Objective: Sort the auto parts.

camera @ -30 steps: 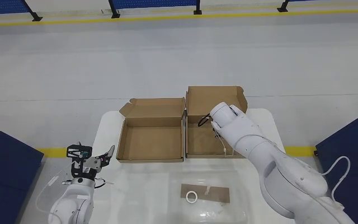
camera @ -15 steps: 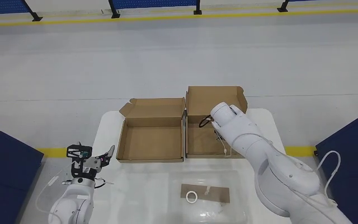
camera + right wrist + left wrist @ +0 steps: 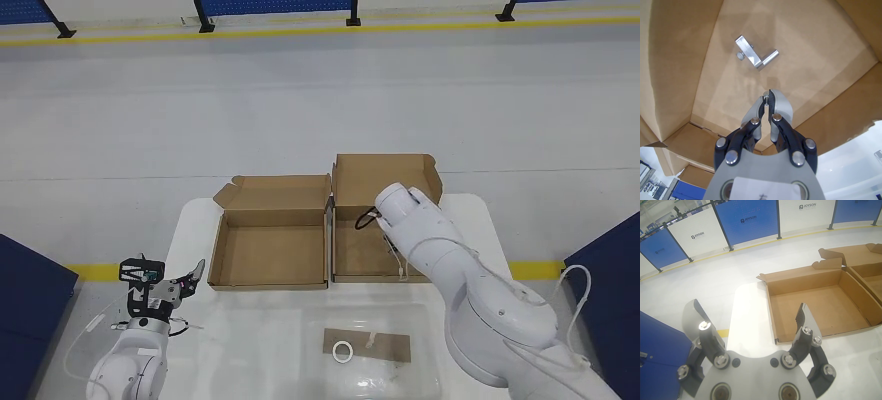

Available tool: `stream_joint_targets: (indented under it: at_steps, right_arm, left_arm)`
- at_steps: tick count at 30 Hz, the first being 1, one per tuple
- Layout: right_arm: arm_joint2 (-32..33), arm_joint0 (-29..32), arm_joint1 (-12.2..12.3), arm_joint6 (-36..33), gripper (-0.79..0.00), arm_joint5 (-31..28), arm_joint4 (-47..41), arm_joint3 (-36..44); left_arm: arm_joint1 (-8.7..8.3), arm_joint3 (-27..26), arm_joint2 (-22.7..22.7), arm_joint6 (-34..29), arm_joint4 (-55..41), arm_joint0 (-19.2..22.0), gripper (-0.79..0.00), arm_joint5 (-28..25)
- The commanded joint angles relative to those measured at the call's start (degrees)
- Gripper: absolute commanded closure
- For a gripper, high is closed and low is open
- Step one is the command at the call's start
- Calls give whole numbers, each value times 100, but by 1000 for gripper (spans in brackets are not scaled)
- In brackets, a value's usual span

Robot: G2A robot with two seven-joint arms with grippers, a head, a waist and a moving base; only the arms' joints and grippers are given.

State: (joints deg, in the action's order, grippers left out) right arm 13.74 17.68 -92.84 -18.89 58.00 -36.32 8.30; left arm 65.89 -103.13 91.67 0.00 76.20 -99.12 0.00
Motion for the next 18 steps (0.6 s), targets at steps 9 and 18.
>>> stream_joint_targets:
  at_steps: [9, 18]
  right_arm:
    - [17, -18, -207, -108, -139, 0, 163, -388]
    - [148, -260, -372, -185, -539, 0, 202, -552]
  left_arm:
    - [0, 0, 0, 0, 0, 0, -785, 0]
    - [0, 0, 0, 0, 0, 0, -785, 0]
